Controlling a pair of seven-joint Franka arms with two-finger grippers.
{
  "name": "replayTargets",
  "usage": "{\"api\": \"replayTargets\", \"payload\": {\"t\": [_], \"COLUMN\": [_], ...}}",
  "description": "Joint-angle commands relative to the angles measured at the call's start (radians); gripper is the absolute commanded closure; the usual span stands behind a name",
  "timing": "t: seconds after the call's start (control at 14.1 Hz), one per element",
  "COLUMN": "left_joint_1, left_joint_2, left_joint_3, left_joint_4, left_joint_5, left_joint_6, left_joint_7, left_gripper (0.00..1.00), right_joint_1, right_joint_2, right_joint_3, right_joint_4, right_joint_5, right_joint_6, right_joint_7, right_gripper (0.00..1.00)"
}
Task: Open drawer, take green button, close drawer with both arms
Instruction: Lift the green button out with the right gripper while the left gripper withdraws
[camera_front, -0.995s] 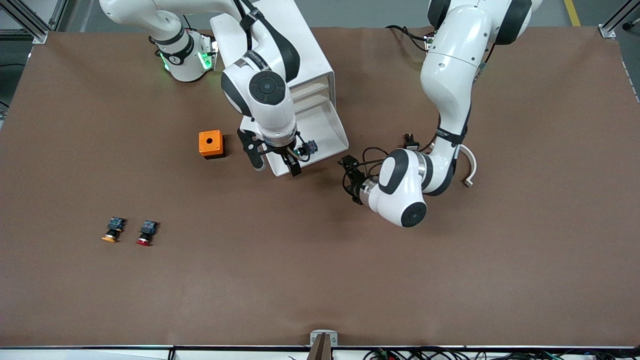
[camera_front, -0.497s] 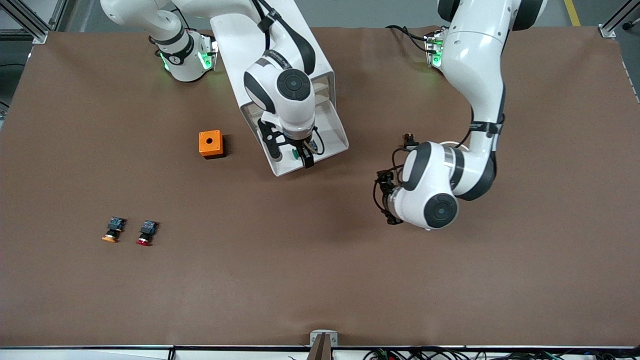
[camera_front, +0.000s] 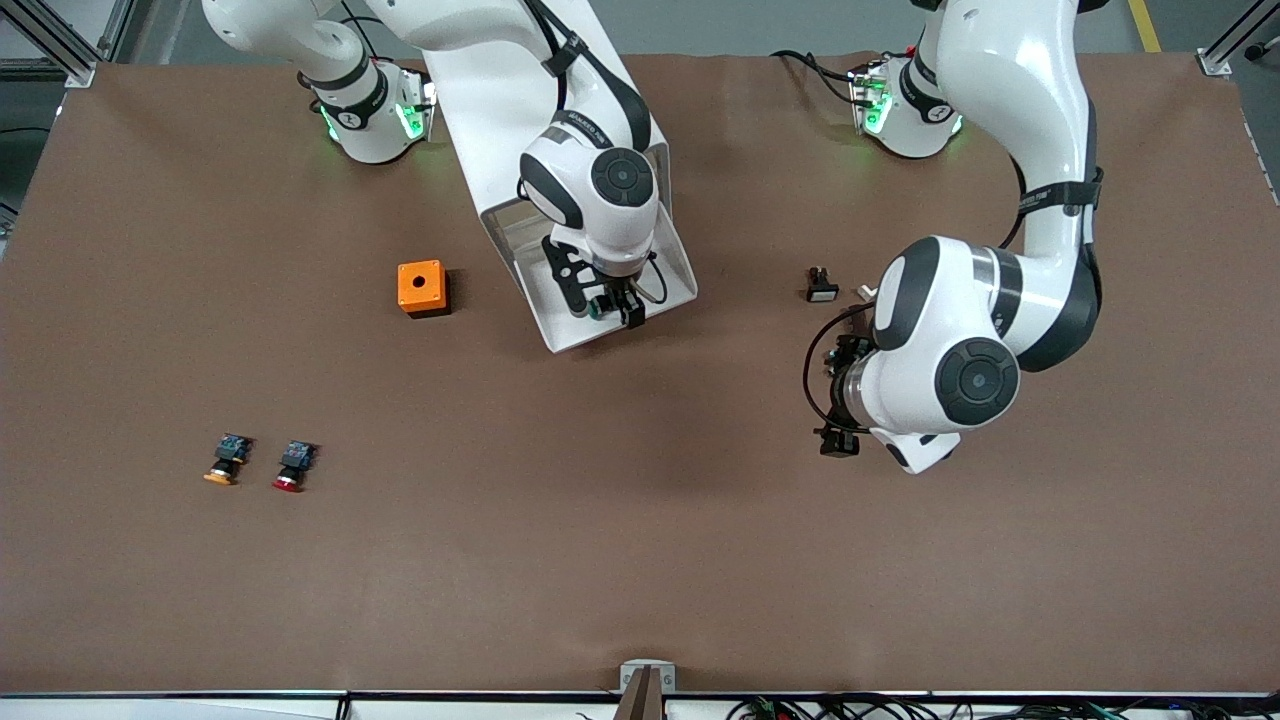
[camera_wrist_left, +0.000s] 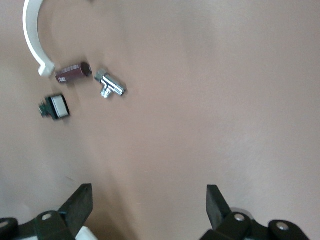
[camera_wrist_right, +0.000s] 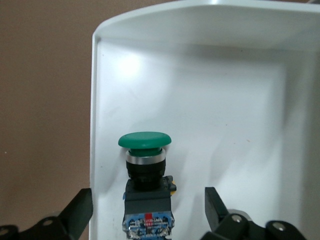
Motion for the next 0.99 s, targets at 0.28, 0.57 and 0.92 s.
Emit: {"api": "replayTargets", "payload": {"t": [0.28, 0.57, 0.92], "left_joint_1": [-0.02, -0.019, -0.019], "left_joint_2": [-0.088, -0.102, -0.094], "left_joint_3": [-0.003, -0.037, -0.127], "left_joint_4": [-0.04, -0.054, -0.149], "left_joint_5": [0.126, 0.128, 0.125], "left_joint_6": [-0.102, -0.103, 0.095], "left_joint_7": [0.324, 0.44, 0.556], "left_gripper": [0.0, 0.0, 0.0], "right_joint_1": [0.008, 0.002, -0.13], "right_joint_2": [0.014, 0.011, -0.063], "right_joint_3": [-0.009, -0.009, -0.014], "right_joint_4": [0.016, 0.036, 0.11], "right_joint_5": [-0.026, -0.025, -0.017], "right_joint_6": [-0.003, -0.017, -0.155], "right_joint_7": [-0.002, -0.034, -0.369], "right_gripper": [1.0, 1.0, 1.0]}}
